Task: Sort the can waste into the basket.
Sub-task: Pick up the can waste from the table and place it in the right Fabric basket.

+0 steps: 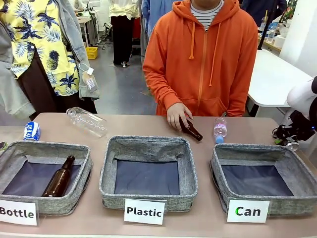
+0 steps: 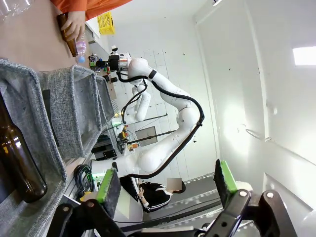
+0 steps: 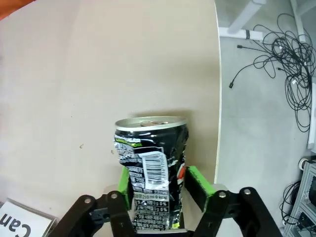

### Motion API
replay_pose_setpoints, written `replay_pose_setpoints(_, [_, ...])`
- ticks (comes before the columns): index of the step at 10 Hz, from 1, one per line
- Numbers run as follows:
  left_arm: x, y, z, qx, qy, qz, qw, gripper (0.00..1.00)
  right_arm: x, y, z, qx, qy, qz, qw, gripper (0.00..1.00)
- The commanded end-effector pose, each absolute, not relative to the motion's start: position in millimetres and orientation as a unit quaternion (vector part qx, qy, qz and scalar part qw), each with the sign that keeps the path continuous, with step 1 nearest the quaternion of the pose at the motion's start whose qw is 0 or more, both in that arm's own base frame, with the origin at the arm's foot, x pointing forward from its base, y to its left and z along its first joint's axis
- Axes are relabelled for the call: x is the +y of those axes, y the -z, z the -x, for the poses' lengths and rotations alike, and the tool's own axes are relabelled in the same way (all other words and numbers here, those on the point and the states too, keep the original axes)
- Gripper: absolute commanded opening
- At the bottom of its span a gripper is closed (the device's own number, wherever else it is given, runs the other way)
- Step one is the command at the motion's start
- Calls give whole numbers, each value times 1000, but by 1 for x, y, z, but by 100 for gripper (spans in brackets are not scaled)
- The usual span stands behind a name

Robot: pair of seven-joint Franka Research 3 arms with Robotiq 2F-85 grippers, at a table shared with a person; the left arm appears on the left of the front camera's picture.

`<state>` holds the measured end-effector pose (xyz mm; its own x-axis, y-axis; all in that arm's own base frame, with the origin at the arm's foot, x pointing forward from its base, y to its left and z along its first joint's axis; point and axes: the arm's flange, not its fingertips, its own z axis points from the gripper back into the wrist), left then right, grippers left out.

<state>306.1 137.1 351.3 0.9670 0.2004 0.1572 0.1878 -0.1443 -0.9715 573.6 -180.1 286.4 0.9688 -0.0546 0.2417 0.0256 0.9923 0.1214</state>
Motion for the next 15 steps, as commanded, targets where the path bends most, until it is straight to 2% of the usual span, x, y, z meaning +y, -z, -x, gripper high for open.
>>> replay_pose_setpoints(1, [139,-354,-308,-133,-6,763,632,100,-185,-277,-571,-117,17,-64,991,0])
replay_pose_setpoints(6, [139,-354,-308,-133,-6,763,632,100,-185,-293,-554,-121,23,-51,991,0])
replay_pose_setpoints(9, [139,-354,-308,-133,-6,763,632,100,-167,-365,-507,-143,24,-37,989,0])
replay_pose_setpoints(12, [139,-354,-308,-133,-6,763,632,100,-127,-449,-446,-170,-49,-16,984,0])
replay_pose_setpoints(15, [139,-354,-308,-133,-6,763,632,100,-77,-485,-395,-171,-255,-27,951,0])
